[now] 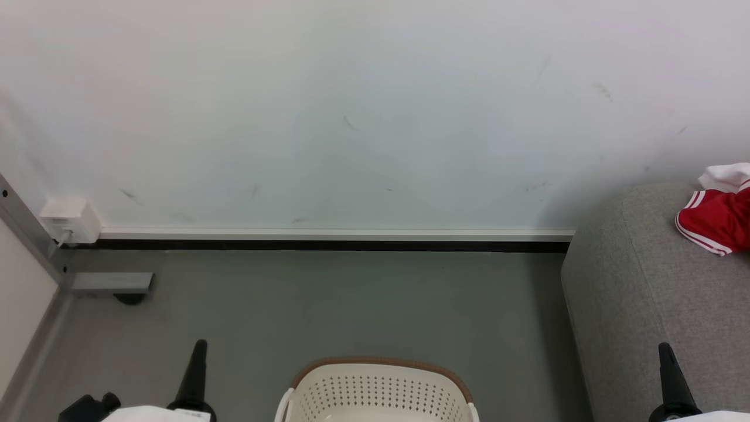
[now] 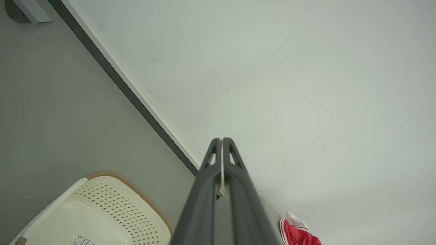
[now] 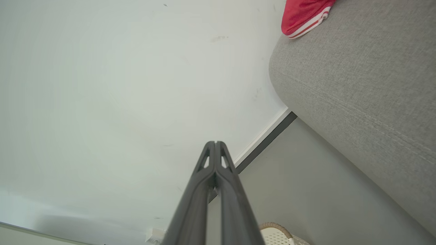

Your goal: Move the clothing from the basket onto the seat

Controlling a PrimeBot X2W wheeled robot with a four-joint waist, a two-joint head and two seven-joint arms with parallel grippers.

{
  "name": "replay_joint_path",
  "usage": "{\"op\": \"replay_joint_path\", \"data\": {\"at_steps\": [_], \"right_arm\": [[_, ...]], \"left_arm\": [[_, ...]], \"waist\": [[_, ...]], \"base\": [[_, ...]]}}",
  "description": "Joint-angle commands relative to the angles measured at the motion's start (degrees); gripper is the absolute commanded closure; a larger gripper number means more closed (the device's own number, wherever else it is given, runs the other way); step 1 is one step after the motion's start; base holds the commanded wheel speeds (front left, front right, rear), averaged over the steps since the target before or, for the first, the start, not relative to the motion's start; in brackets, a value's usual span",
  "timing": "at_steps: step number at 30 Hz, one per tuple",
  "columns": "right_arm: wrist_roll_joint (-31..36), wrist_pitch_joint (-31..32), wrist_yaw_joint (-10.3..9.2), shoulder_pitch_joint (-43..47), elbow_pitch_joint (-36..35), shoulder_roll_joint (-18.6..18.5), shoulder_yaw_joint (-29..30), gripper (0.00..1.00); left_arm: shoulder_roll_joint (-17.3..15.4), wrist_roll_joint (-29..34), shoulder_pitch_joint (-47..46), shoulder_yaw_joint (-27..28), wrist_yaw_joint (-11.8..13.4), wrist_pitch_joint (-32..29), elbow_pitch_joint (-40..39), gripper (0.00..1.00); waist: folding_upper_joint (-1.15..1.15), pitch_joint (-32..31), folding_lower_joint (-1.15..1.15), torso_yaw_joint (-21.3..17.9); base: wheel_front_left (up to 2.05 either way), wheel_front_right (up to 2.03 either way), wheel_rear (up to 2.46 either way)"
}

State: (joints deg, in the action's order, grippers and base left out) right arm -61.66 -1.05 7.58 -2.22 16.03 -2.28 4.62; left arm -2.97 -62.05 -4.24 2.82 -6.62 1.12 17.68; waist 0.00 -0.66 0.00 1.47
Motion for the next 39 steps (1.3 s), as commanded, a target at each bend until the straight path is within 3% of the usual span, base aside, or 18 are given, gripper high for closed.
{"op": "replay_joint_path", "data": {"at_steps": [1,39], "right_arm": [[-1.46,0.34,-0.08,-1.08,-0.74,-0.69,0.38,1.0],[-21.34,5.45,-0.12,-3.74,-1.4,-0.81,1.57,1.0]], "left_arm": [[-0.25,-1.18,-1.18,0.25,-0.41,-0.25,-0.79,1.0],[-0.06,-21.18,-2.26,2.84,-0.78,-5.49,-2.67,1.0]], "waist": [[0.0,0.01,0.0,-0.01],[0.0,0.41,0.0,-0.91]], "base": [[0.0,0.0,0.0],[0.0,0.0,0.0]]}}
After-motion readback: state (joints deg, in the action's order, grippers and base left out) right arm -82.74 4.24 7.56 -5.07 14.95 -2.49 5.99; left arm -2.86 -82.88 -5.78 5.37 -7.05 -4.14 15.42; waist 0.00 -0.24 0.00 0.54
